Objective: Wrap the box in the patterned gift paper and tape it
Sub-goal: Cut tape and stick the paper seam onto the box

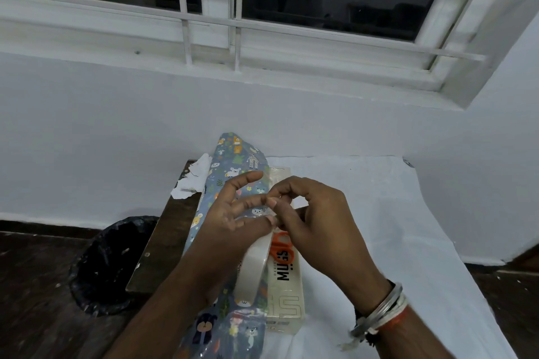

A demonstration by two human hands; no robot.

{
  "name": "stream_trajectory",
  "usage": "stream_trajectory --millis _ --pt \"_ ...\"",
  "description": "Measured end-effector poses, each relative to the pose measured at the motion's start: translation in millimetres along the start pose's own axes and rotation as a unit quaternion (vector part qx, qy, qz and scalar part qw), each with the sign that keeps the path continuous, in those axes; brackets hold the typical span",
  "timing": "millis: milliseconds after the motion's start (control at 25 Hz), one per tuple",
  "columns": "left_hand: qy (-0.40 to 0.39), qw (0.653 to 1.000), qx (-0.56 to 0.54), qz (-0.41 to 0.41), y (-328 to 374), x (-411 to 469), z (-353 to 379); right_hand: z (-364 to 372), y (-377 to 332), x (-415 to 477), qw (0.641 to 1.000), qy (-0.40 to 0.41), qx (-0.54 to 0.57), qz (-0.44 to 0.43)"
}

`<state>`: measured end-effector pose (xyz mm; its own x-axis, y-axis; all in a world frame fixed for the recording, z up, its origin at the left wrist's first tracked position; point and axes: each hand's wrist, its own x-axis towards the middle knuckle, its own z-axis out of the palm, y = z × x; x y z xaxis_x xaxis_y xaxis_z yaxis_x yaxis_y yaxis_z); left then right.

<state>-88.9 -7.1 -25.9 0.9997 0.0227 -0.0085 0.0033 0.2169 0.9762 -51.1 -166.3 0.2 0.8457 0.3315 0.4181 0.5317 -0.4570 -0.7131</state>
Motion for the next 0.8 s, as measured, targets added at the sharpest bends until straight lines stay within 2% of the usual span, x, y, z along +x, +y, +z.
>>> stream_trajectory --millis 360,560,600,680,760,800 --pt "0.005 0.998 -0.057 -0.034 8 -4 -1 1 -4 -2 0.989 0.014 0.100 0.107" --pt "0.003 0.993 -0.107 -0.056 13 -8 -6 -12 7 2 0.989 0.084 0.034 0.115" --pt "0.002 0.993 -0.108 -0.056 15 -8 -8 -19 11 2 0.992 0.057 0.007 0.109" --pt "0.000 0.994 -0.093 -0.052 18 -9 -11 -26 19 0 0.991 -0.074 -0.087 0.070" --pt "0.007 0.996 -0.074 -0.048 21 -8 -11 -21 21 -6 0.956 -0.211 -0.200 0.037" --pt "0.011 0.996 -0.070 -0.044 22 -8 -10 -16 20 -8 0.936 -0.249 -0.245 0.035"
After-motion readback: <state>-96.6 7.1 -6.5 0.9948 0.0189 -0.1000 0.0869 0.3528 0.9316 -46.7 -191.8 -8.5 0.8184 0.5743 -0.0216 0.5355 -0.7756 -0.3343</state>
